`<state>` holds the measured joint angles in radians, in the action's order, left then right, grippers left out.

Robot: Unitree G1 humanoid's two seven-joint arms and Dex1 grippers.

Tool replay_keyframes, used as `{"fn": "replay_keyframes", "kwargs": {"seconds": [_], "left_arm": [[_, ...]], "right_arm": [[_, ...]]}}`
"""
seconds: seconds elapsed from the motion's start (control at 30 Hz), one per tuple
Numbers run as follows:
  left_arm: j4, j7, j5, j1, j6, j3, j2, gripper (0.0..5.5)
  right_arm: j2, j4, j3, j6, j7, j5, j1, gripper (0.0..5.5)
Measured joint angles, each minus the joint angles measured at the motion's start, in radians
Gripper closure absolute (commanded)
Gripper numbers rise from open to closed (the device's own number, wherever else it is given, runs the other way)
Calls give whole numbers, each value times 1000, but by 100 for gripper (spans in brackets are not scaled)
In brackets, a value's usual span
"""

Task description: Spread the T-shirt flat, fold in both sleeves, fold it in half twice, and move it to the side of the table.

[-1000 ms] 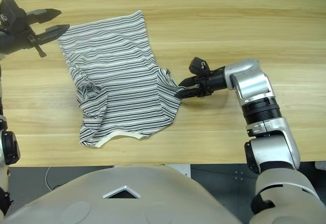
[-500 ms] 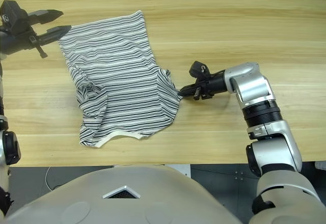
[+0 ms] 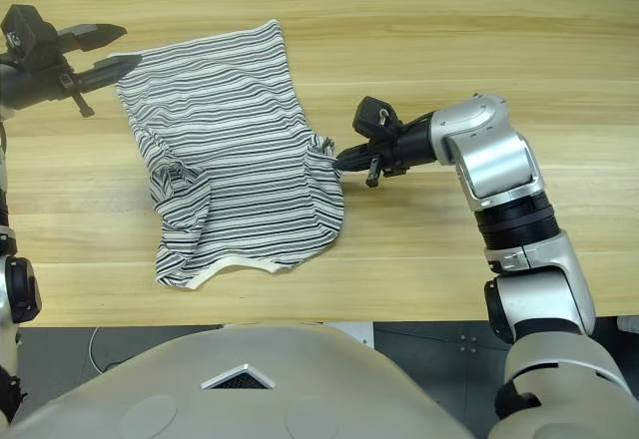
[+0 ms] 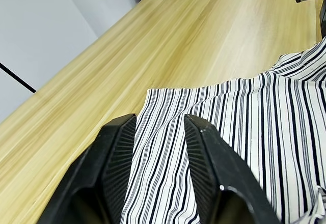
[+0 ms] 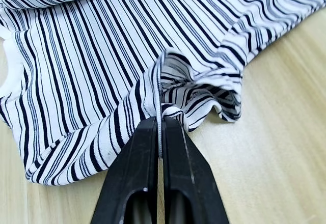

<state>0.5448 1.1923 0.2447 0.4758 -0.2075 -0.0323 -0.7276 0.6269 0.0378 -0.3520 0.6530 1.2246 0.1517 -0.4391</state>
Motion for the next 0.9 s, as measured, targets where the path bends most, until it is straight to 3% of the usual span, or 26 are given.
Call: {"fn": "replay_keyframes", "kwargs": {"seconds": [0.37, 0.77, 0.9], "left_arm": [[-4, 19, -4, 0, -1, 0, 0, 375], [0, 29, -5, -11, -26, 10, 12, 375], [3, 30, -5, -11, -29, 11, 13, 375]], "right_arm": [[-5, -167, -51, 49, -15, 13, 4, 537], [-207, -60, -242, 19, -39, 5, -47, 537], [-226, 37, -250, -18, -55, -16, -56, 470]]}}
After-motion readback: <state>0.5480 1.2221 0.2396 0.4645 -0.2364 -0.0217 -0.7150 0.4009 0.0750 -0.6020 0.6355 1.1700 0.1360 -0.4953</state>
